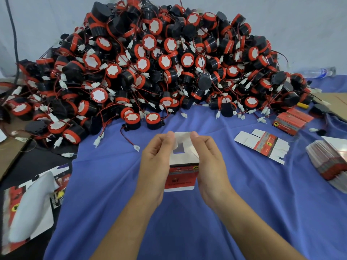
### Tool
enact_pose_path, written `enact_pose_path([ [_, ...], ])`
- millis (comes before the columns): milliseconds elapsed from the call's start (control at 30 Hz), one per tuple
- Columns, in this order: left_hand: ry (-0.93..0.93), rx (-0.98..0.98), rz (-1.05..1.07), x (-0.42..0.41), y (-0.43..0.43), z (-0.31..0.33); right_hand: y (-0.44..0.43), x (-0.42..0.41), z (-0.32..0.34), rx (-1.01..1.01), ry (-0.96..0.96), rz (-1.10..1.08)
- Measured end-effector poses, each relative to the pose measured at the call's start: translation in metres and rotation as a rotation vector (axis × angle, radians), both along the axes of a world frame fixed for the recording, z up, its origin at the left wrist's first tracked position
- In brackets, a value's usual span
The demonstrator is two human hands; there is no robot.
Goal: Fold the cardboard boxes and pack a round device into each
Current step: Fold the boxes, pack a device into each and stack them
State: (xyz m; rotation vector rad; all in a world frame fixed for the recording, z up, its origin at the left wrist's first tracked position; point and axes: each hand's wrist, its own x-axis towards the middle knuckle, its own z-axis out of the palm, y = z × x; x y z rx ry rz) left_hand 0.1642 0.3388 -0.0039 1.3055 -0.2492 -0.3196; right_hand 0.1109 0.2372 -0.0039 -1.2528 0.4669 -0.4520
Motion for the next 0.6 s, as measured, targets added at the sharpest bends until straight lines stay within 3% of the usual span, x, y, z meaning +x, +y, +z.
enact_pose_path([
  [367, 0.109, -0.031, -0.174, 0.005, 0.004, 0.002, -0.004, -0.002, 0.007, 0.137, -0.025, 0.029],
  [600, 0.049, -0.008, -0.099, 0.003, 0.003, -0.003, -0.004, -0.002, 0.004, 0.070, -0.013, 0.066],
])
